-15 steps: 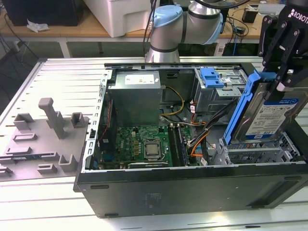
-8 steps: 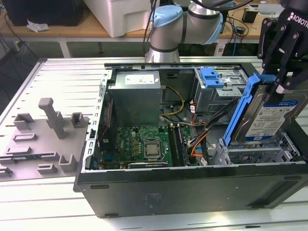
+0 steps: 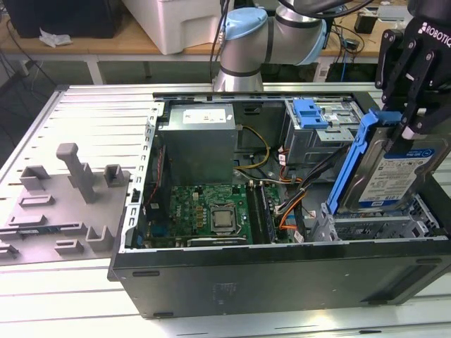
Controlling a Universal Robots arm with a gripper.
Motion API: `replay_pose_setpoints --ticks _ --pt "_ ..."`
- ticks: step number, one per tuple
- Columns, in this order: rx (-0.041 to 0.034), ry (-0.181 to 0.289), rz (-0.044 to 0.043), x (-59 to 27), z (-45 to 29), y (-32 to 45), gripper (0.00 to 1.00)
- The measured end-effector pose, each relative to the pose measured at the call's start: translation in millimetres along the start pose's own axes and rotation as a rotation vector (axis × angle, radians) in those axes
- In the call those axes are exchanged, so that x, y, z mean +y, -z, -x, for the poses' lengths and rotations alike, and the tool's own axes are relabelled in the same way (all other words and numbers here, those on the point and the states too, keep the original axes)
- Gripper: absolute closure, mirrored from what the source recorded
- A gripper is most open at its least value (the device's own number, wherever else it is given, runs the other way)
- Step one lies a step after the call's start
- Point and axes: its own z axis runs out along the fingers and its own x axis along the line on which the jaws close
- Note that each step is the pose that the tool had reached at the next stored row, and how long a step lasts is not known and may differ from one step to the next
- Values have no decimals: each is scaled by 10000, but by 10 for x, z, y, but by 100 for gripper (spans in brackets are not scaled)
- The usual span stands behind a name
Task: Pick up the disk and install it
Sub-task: 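Insert the disk into the insertion slot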
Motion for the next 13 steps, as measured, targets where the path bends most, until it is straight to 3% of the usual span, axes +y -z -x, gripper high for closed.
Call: replay_pose_setpoints --ticks 13 --pt "14 -26 0 6 0 13 64"
